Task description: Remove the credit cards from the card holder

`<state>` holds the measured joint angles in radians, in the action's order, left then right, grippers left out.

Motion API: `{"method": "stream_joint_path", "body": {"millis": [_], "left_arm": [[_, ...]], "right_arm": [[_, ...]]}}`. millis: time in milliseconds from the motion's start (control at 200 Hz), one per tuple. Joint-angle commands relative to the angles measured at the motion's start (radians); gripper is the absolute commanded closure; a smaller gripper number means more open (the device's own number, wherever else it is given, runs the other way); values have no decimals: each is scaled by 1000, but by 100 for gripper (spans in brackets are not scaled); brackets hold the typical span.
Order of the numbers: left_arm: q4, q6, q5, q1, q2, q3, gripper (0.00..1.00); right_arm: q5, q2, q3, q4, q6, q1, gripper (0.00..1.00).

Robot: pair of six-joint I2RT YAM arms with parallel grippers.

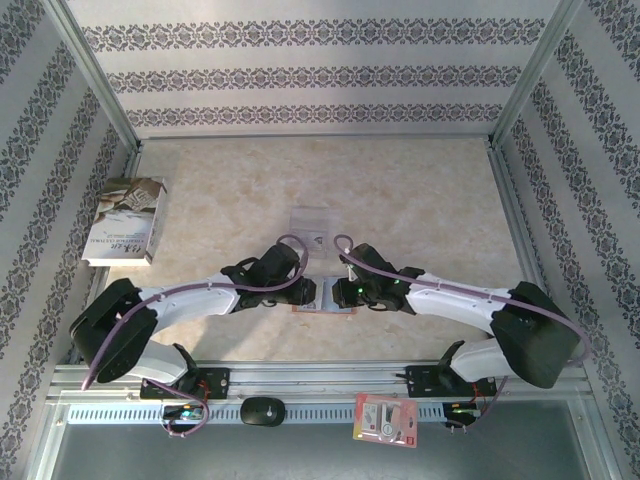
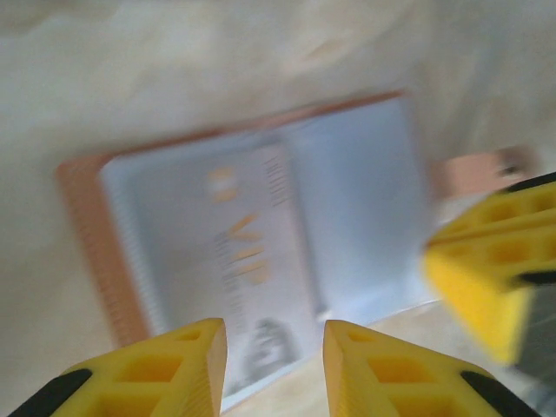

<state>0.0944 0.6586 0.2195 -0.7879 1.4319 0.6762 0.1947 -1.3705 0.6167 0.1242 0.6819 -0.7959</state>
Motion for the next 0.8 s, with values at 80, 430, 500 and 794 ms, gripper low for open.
{"method": "stream_joint_path", "body": {"millis": [80, 430, 500, 794], "left_arm": [[-47, -14, 3, 30, 38, -22, 63], [-50, -63, -28, 50, -20, -32, 60], [-60, -72, -27, 58, -21, -34, 61], [-101, -79, -25, 61, 27, -30, 64]], "right_arm": [[-94, -89, 6, 67, 37, 1, 95], [-163, 48, 109, 130, -44, -22, 79], [-126, 65, 126, 96, -48, -20, 75], [156, -167, 160, -142, 98, 17, 80]]}}
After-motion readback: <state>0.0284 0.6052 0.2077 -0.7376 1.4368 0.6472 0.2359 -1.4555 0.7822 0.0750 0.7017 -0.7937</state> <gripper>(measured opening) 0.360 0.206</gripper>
